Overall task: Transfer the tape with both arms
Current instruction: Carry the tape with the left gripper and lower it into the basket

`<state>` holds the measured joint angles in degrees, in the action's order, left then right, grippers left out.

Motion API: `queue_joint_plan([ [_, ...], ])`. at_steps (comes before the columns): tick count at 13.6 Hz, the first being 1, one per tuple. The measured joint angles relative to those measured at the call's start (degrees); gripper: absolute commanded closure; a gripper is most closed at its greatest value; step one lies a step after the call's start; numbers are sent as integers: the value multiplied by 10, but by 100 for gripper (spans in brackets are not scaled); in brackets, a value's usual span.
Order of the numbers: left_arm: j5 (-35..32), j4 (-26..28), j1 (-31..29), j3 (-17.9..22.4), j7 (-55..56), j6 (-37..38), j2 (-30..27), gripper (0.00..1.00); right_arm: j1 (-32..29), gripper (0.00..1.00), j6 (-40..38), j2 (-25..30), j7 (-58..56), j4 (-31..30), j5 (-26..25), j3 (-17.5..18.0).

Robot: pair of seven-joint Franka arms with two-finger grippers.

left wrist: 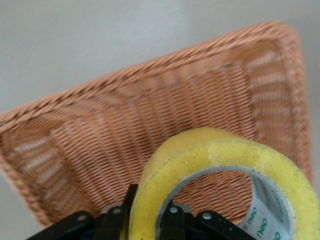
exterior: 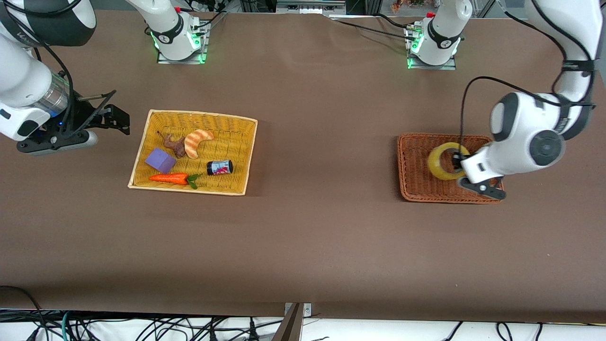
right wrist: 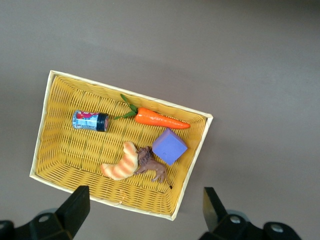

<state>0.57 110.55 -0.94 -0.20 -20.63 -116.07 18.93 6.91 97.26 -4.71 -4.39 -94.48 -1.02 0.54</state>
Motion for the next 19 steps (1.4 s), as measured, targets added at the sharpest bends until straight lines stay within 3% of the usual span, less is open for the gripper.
queue_joint_plan([
  [3, 2, 33, 1, 9, -16, -38, 1, 100, 0, 0, 0, 0, 0, 0, 0, 0],
  [7, 2, 117, 6, 9, -16, -162, 8, 100, 0, 0, 0, 0, 0, 0, 0, 0],
  [15, 2, 128, 5, 10, -16, -239, 48, 98, 0, 0, -1, 0, 0, 0, 0, 0],
  [16, 2, 128, 4, 10, -16, -247, 55, 85, 0, 0, -1, 0, 0, 0, 0, 0],
  [18, 2, 128, 4, 10, -16, -250, 56, 74, 0, 0, -1, 0, 0, 2, 0, -1],
  [19, 2, 127, 4, 10, -16, -250, 56, 48, 0, 0, -1, 0, 0, 2, 0, -1],
])
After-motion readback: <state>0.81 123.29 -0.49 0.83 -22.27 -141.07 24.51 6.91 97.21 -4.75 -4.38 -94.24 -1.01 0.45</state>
